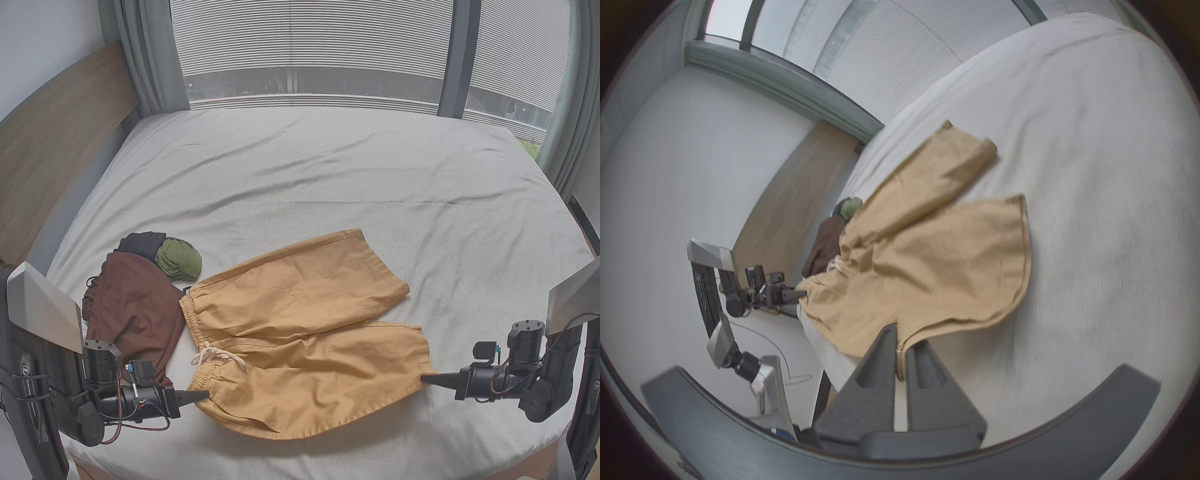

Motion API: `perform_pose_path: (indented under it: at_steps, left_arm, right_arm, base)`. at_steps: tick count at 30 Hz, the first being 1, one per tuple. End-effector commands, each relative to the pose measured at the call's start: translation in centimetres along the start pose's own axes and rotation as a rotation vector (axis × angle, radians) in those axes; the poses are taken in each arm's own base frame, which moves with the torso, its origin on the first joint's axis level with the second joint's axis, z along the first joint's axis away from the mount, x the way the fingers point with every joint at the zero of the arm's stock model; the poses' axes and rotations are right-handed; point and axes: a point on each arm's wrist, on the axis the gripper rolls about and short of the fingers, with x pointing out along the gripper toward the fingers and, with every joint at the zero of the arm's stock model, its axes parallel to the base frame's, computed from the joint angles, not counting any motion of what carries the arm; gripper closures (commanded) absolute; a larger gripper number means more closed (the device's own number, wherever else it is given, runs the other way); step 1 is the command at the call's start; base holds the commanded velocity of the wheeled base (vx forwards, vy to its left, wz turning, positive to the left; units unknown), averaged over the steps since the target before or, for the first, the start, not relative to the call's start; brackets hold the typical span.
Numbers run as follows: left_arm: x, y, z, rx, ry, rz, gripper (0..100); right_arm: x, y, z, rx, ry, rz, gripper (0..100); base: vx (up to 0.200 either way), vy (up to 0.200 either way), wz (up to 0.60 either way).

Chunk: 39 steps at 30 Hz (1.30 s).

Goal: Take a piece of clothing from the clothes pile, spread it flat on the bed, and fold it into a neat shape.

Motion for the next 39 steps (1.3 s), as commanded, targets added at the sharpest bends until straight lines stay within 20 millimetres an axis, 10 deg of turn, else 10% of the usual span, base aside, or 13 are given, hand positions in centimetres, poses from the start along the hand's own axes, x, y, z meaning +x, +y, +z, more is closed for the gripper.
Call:
perform_pose_path:
  at_steps: [1, 39]
  left_arm:
    - [0.4, 0.1, 1.8, 0.040, -0.070, -0.011, 100]
    - [1.3, -0.8, 7.6, -0.057, -0.323, 0.005, 100]
  right_arm:
    - [-0.4, 1.5, 3.2, -0.078, -0.126, 0.031, 100]
    - [3.5, 2.2, 15.4, -0.203, -0.347, 0.058, 100]
  base:
    - [0.000, 0.000, 0.00]
    - [0.000, 0.000, 0.00]
